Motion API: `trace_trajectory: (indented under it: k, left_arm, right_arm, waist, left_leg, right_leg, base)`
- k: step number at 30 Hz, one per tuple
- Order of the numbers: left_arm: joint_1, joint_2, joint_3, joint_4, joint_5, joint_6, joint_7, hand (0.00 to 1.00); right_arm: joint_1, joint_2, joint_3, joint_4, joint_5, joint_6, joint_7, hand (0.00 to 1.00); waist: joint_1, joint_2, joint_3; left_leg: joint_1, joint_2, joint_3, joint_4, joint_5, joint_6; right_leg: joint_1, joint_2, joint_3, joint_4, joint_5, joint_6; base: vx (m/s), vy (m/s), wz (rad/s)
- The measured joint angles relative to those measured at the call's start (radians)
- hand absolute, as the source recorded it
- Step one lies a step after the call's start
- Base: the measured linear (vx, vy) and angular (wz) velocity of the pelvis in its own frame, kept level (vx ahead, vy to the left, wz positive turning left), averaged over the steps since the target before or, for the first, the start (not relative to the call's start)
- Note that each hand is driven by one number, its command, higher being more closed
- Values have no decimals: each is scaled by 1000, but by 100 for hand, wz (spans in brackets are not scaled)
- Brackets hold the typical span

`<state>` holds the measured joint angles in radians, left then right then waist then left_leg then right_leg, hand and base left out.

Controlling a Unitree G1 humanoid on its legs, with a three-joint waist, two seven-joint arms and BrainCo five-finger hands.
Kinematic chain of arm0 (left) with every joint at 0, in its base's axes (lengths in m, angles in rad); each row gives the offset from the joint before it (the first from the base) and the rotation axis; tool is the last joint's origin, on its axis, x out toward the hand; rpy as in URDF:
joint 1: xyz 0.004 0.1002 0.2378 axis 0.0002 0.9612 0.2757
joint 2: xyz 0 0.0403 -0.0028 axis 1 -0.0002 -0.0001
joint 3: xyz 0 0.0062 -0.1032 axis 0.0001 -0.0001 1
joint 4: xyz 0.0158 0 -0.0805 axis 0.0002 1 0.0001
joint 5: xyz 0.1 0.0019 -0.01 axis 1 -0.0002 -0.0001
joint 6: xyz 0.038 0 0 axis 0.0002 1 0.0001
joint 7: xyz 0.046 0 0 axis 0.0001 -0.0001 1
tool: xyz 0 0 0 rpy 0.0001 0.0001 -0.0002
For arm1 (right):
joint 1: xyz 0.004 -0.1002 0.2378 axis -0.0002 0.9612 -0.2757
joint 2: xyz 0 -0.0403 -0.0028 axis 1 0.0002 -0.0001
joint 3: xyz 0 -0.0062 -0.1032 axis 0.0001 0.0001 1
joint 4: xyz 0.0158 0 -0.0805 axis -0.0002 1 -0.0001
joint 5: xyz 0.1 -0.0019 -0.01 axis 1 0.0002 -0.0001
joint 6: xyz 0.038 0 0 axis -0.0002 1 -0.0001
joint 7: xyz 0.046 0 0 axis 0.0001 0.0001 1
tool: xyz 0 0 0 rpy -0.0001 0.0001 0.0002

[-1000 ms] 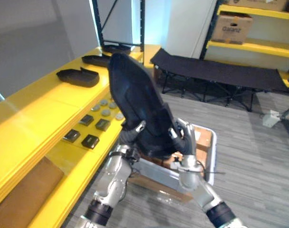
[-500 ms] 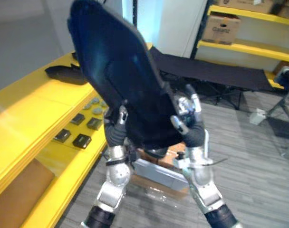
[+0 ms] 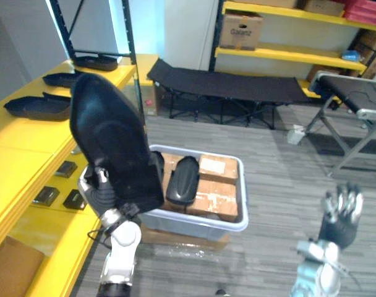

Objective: Walk over and take plastic housings, then place them on the shelf

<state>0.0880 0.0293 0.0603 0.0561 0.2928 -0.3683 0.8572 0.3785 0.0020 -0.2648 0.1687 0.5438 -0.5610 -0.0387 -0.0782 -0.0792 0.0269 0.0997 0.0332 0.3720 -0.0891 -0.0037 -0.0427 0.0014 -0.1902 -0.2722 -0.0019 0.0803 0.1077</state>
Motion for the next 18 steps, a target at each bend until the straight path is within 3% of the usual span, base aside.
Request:
trace_trajectory:
  k: [4,7,11,15,18]
  left_arm:
    - [38,2,4,12,-45,-6,-40,100]
    - [51,-1,5,13,-102,-39,-96,100]
    - [79,-11,5,-34,-145,-44,-137,100]
    - [115,-14,19,-144,-137,-38,-110,100]
    - [129,-29,98,-272,-125,-26,-78,100]
  right_arm:
    - [-3,13,-13,221,-4,48,-4,0]
    - [-3,45,-7,268,-27,60,-6,0]
    - [-10,49,5,241,-89,60,-3,0]
    - [-49,40,35,114,-114,59,28,0]
    - [-131,19,76,70,-107,60,60,0]
  waist:
    - [-3,19,10]
    - [1,28,14]
    - [10,28,15]
    - [21,31,21]
    - [48,33,23]
  left_leg:
    - [5,2,-5,1,-4,-5]
    - [5,0,-9,1,-5,-5]
    - [2,-4,-32,1,-9,-2]
    - [-1,-15,-75,0,-14,2]
    - [-32,-33,-164,0,-2,9]
  right_leg:
    - [20,4,-5,-25,4,2]
    - [31,3,-13,-40,12,6]
    - [40,0,-30,-40,12,6]
    - [71,-15,-80,-42,-4,14]
    - [93,-35,-171,-37,-17,25]
  base:
    - [39,-24,4]
    - [8,-20,6]
    - [-14,-14,13]
    - [-32,7,33]
    - [1,18,87]
